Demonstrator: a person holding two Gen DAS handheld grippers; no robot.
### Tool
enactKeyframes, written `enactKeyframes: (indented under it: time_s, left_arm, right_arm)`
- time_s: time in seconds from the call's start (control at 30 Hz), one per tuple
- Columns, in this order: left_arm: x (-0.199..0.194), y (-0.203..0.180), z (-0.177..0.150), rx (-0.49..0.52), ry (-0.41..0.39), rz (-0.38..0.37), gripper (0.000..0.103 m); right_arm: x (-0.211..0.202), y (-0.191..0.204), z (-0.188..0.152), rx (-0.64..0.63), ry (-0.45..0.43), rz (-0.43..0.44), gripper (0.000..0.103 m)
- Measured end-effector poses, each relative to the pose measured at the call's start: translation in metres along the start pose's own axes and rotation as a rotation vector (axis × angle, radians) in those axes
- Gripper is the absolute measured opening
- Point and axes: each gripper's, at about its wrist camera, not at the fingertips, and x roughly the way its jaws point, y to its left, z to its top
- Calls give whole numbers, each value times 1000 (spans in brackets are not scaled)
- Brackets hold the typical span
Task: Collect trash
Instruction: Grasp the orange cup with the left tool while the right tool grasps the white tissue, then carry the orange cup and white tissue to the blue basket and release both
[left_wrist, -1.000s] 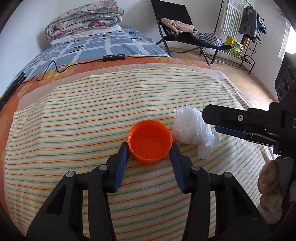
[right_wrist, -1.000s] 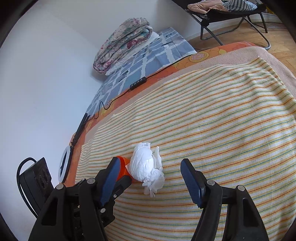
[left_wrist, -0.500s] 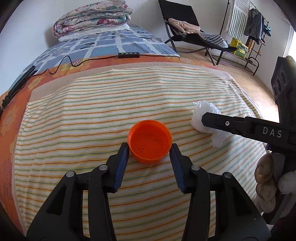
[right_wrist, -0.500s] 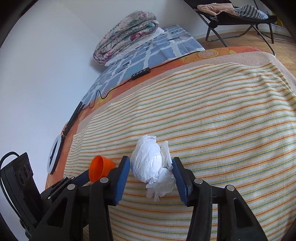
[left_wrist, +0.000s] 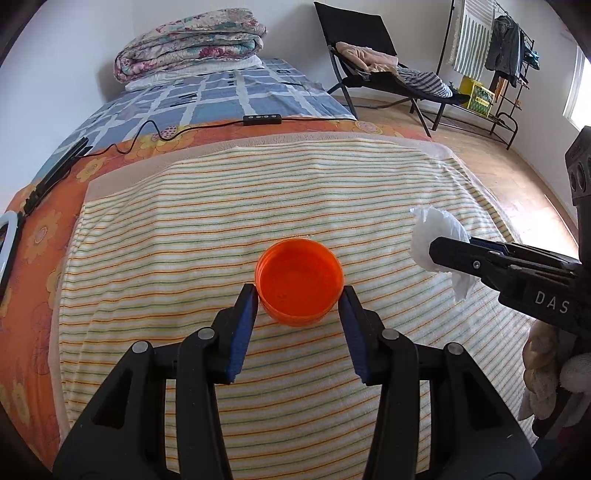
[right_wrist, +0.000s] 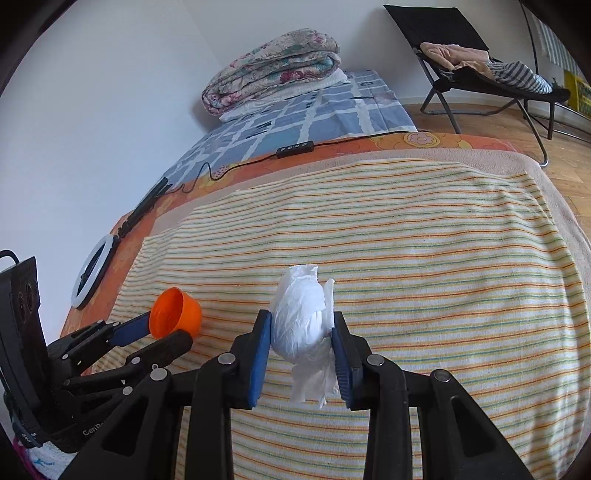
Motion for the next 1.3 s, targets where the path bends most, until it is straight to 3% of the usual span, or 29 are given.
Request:
enactKeyframes:
  time_s: [0.47,1.3]
  left_arm:
    - [-77,-27,-39,42,-12,-11,46]
    - [-180,-65,-166,74,9,-75,46]
  right_arm:
    - [-78,41,-45,-143,-27,-26,32]
    - [-175,65,-172,-275,-4,-61,33]
